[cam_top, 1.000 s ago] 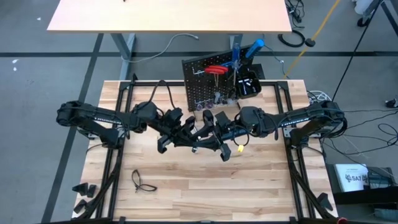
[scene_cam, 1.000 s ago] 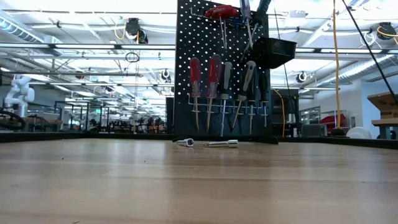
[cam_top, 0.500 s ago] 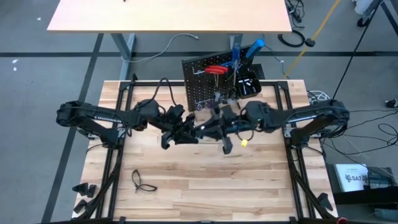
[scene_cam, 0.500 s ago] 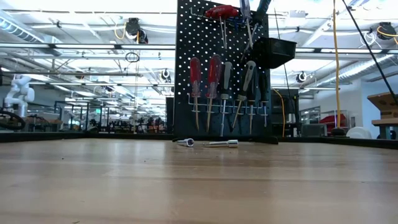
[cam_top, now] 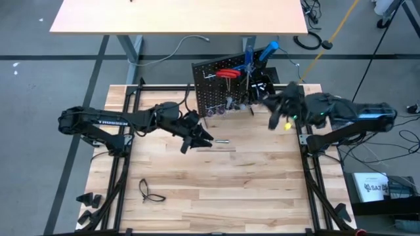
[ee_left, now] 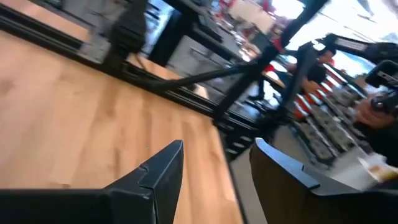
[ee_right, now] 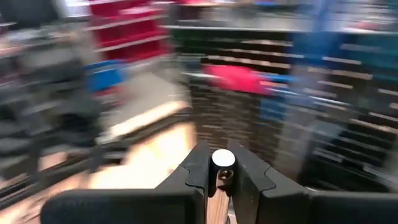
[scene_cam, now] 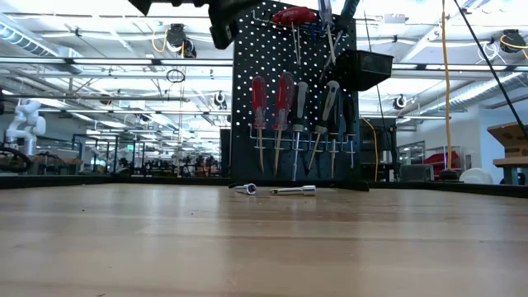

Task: Hang tools onto peg board
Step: Put the silver extension bar into the black bin on the pegboard

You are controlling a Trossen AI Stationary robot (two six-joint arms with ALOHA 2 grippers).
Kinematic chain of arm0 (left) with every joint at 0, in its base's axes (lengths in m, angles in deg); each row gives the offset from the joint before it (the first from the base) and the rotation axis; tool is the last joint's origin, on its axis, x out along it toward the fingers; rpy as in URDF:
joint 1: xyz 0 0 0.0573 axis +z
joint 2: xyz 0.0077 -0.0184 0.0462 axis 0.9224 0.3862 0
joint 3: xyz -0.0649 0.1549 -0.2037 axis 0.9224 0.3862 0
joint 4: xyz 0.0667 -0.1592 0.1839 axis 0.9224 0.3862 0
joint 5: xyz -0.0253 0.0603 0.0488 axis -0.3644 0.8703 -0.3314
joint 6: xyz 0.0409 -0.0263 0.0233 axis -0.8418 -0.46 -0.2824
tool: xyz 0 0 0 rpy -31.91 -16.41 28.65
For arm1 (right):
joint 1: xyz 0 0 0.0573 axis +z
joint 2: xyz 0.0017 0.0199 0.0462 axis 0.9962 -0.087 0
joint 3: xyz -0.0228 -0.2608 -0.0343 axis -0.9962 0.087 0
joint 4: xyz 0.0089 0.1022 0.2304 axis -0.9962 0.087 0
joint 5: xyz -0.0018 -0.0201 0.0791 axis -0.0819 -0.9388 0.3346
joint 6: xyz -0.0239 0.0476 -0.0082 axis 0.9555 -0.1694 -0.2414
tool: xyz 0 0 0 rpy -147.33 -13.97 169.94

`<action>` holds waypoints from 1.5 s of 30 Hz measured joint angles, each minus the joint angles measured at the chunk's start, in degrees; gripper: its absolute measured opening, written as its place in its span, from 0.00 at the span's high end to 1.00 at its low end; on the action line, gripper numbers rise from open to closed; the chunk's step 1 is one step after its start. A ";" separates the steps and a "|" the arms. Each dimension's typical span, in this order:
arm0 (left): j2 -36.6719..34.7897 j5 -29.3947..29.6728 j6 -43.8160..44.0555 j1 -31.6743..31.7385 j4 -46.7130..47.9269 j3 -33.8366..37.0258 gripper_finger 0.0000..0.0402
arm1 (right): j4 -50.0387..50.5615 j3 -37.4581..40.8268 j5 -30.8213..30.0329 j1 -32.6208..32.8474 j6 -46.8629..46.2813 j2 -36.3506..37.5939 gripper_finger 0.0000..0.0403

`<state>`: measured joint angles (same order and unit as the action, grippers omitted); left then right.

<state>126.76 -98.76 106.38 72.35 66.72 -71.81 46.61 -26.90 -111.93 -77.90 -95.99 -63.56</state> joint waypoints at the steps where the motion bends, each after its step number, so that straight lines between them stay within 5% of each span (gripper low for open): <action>1: -0.02 1.37 0.01 -0.06 -0.05 0.24 0.54 | 2.88 0.00 -3.84 -0.14 -2.14 1.08 0.93; 4: -0.03 3.86 0.02 -0.19 -0.04 0.43 0.54 | 9.64 0.00 -11.37 -1.52 -8.67 2.77 0.93; 10: -0.03 5.42 0.04 -0.21 -0.25 0.43 0.54 | 13.70 0.00 -12.38 -7.38 -13.96 1.39 0.93; 25: -0.03 6.83 1.61 -1.36 -0.61 0.47 0.54 | 8.59 0.00 5.59 -24.33 -11.07 -7.11 0.93; 32: -0.03 6.57 1.57 -3.49 -0.35 0.47 0.54 | 8.42 0.00 7.04 -26.53 -10.81 -9.02 0.93; 45: -0.03 6.56 1.55 -4.88 -0.13 0.47 0.54 | 8.18 0.00 3.82 -26.60 -10.90 -9.25 0.46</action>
<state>126.73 -92.20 107.93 67.47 66.59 -71.34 54.79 -26.90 -108.11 -104.50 -106.89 -72.81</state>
